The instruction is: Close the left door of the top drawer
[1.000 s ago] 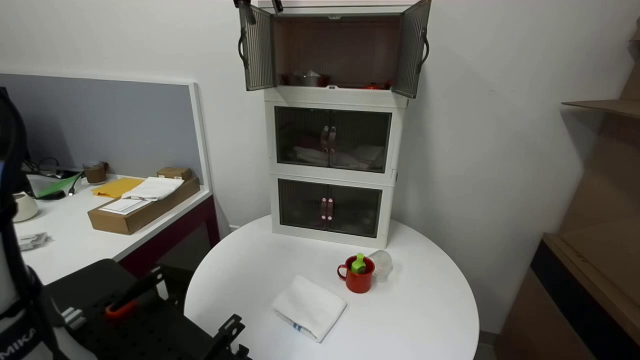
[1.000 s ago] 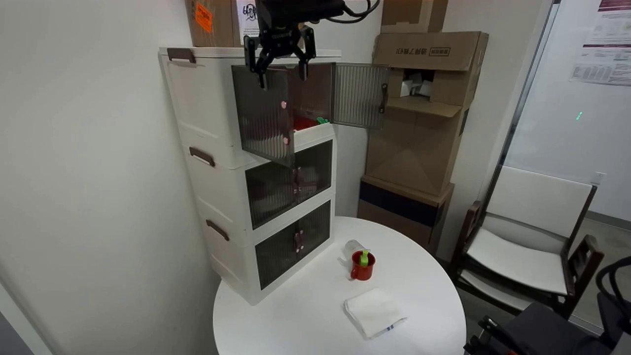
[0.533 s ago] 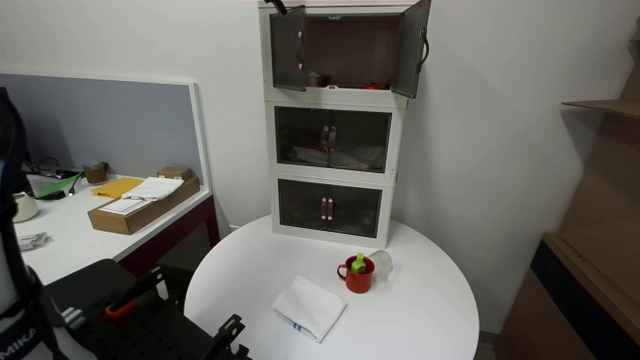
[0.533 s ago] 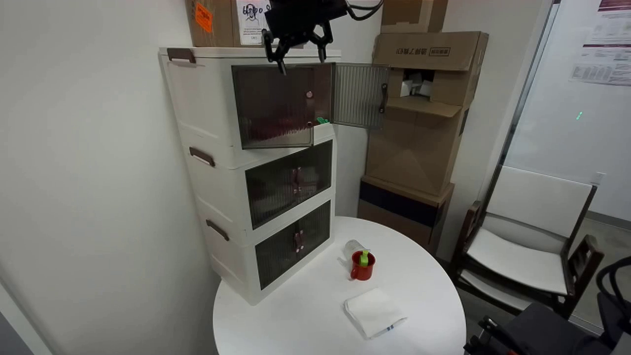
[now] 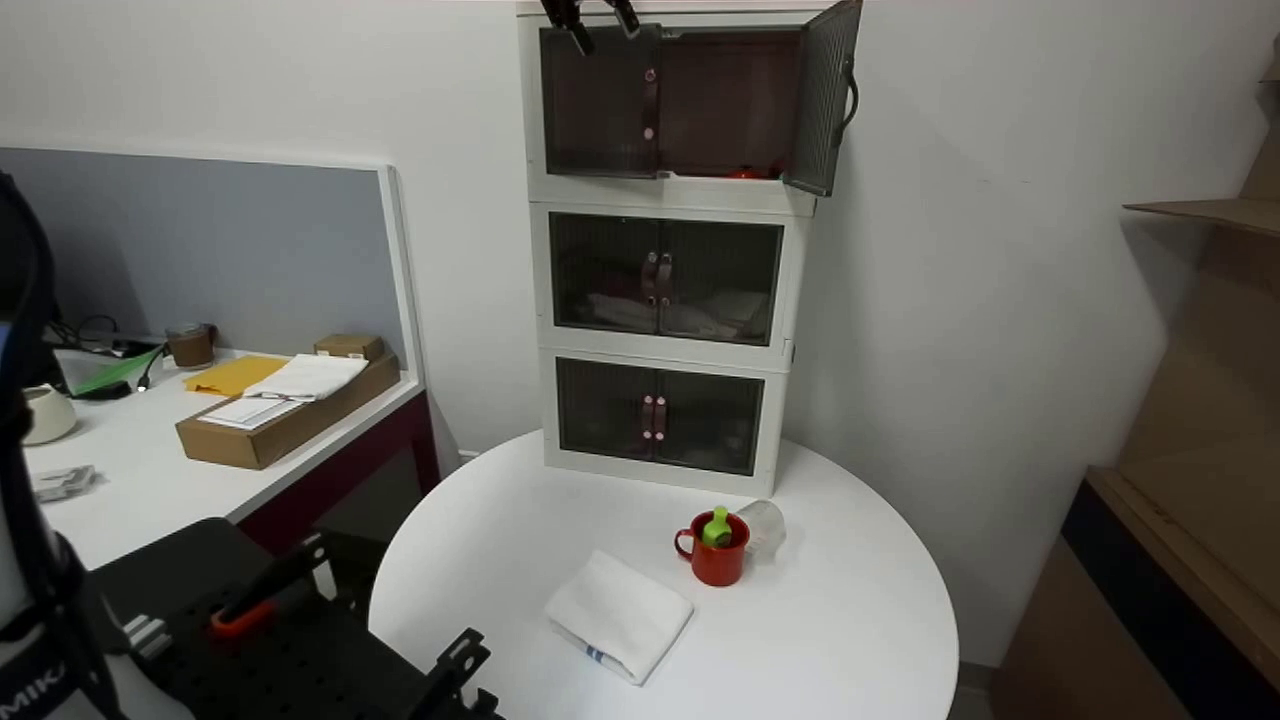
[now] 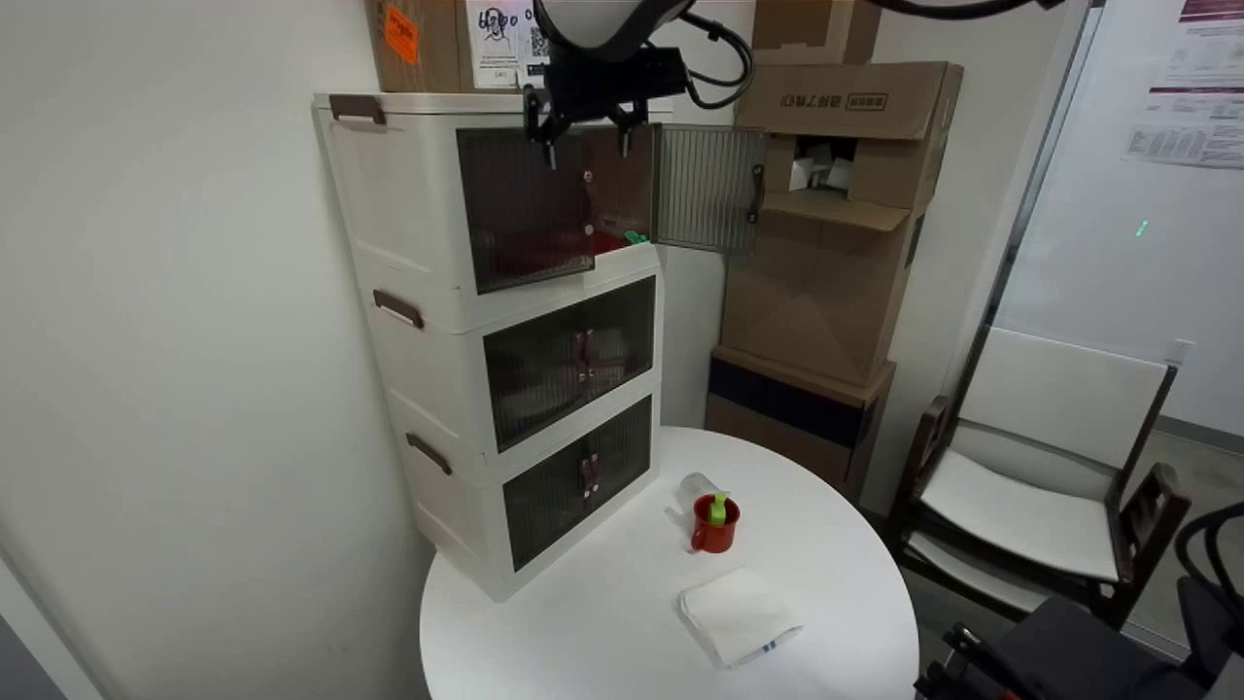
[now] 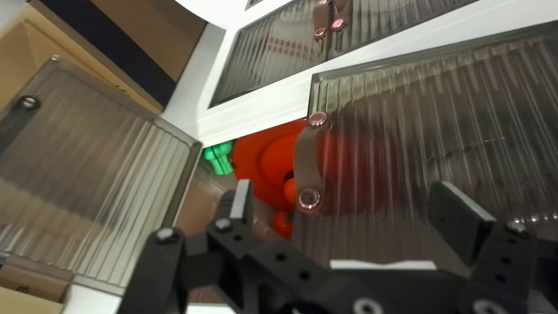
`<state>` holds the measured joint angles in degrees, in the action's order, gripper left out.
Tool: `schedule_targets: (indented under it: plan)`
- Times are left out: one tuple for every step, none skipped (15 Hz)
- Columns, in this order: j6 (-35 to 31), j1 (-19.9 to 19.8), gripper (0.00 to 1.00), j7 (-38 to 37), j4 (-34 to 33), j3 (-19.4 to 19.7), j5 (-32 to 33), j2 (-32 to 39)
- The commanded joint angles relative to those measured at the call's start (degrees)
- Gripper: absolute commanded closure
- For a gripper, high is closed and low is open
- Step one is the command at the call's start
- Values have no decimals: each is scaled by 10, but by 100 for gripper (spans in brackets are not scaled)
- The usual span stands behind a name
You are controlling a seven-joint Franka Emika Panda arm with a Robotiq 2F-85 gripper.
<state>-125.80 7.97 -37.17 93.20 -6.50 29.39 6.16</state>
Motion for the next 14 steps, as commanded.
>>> schedule_targets:
  plan:
    - [-69, -24, 0, 153, 14, 8, -89, 18]
    - [-79, -30, 0, 196, 13, 9, -113, 26]
    - [-82, -36, 0, 239, 7, 12, -138, 32]
    - [-84, -42, 0, 283, 0, 13, -168, 41]
    - [-83, -48, 0, 322, -4, 12, -198, 47]
    - [-78, -52, 0, 354, -8, 11, -226, 52]
    - [-73, -55, 0, 378, -13, 11, -247, 57]
    - [-70, -57, 0, 394, -18, 11, -262, 61]
    - [-69, -59, 0, 405, -21, 11, -276, 65]
    - [-69, -59, 0, 412, -25, 12, -285, 68]
    - [-68, -60, 0, 418, -27, 12, -294, 70]
    - [-68, -61, 0, 424, -28, 11, -305, 70]
    - [-64, -61, 0, 423, -26, 11, -313, 68]
    - [-54, -61, 0, 420, -19, 12, -320, 60]
